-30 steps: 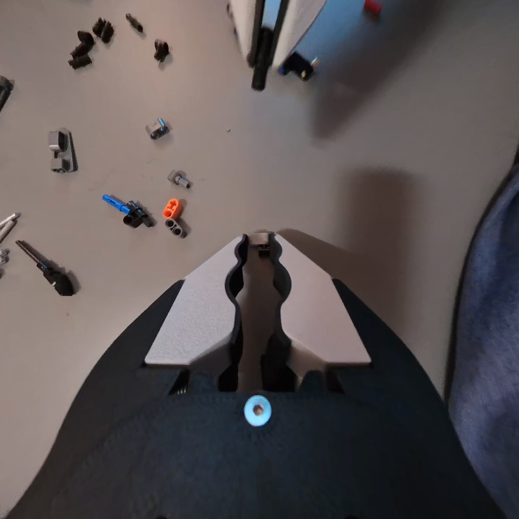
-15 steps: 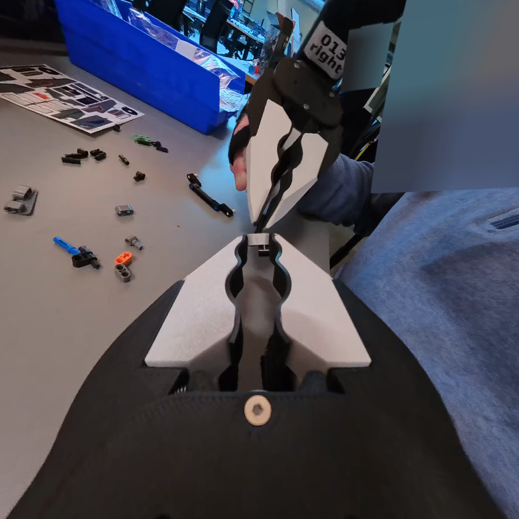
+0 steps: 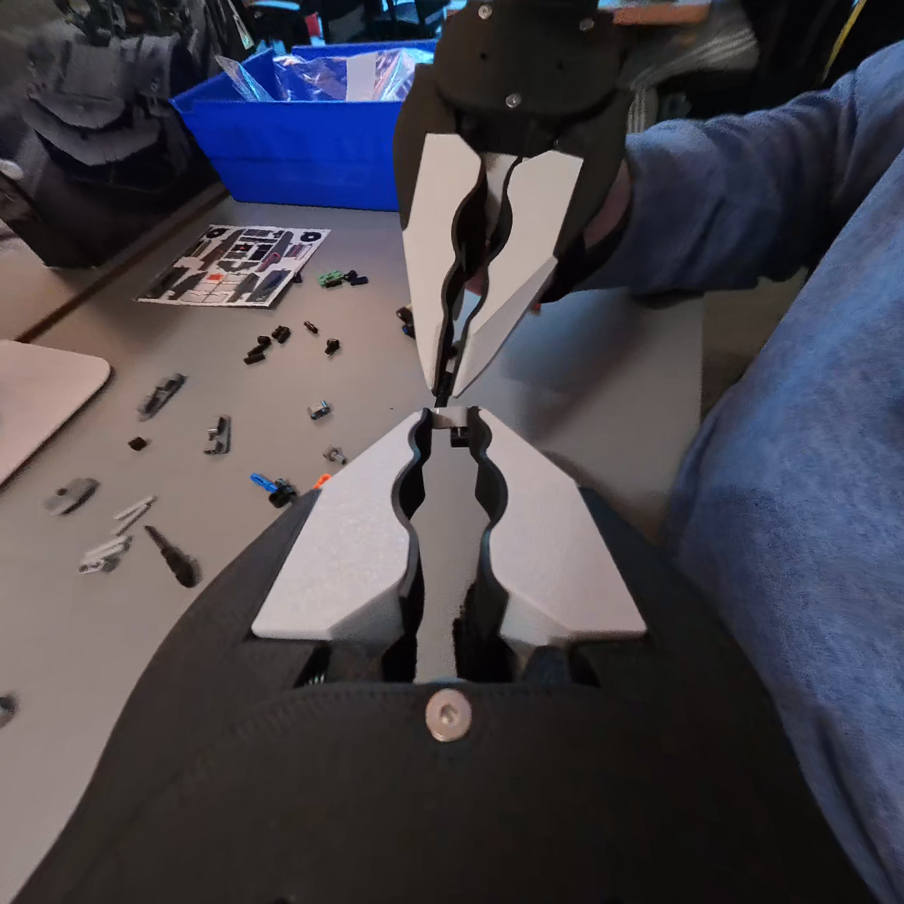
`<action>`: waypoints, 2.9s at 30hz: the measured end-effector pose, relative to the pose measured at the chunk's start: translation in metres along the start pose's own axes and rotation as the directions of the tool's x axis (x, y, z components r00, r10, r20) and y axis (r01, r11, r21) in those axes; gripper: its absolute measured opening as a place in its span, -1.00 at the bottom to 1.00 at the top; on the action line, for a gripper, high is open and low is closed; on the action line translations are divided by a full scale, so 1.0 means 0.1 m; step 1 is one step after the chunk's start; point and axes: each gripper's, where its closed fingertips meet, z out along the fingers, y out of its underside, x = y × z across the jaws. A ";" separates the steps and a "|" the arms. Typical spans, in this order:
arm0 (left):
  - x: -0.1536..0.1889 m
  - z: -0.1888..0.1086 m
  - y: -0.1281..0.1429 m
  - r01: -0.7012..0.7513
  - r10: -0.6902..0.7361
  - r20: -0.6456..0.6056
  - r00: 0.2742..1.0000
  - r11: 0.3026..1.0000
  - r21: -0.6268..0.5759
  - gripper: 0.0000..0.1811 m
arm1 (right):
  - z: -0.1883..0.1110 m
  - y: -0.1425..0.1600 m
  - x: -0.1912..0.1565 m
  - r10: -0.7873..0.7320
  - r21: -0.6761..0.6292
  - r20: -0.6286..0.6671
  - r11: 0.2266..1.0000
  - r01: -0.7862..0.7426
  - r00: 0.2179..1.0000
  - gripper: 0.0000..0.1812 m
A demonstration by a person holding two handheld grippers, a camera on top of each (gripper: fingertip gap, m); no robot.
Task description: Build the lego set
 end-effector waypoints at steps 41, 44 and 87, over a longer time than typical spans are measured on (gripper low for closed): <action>0.04 -0.10 -0.69 -0.364 0.367 0.050 0.929 0.929 -0.072 -0.86 | -0.41 -0.53 0.02 0.053 0.218 0.110 0.973 -0.076 0.993 -0.99; -0.02 -0.07 -0.64 -0.396 0.407 0.076 0.910 0.910 -0.122 -0.86 | -0.39 -0.49 0.08 0.126 0.196 0.130 0.969 -0.150 0.983 -0.98; -0.91 -0.64 -1.14 -0.035 -0.005 0.125 0.992 0.947 0.320 -0.75 | -0.33 -1.26 0.87 0.436 0.599 0.126 0.683 -0.418 0.891 -0.98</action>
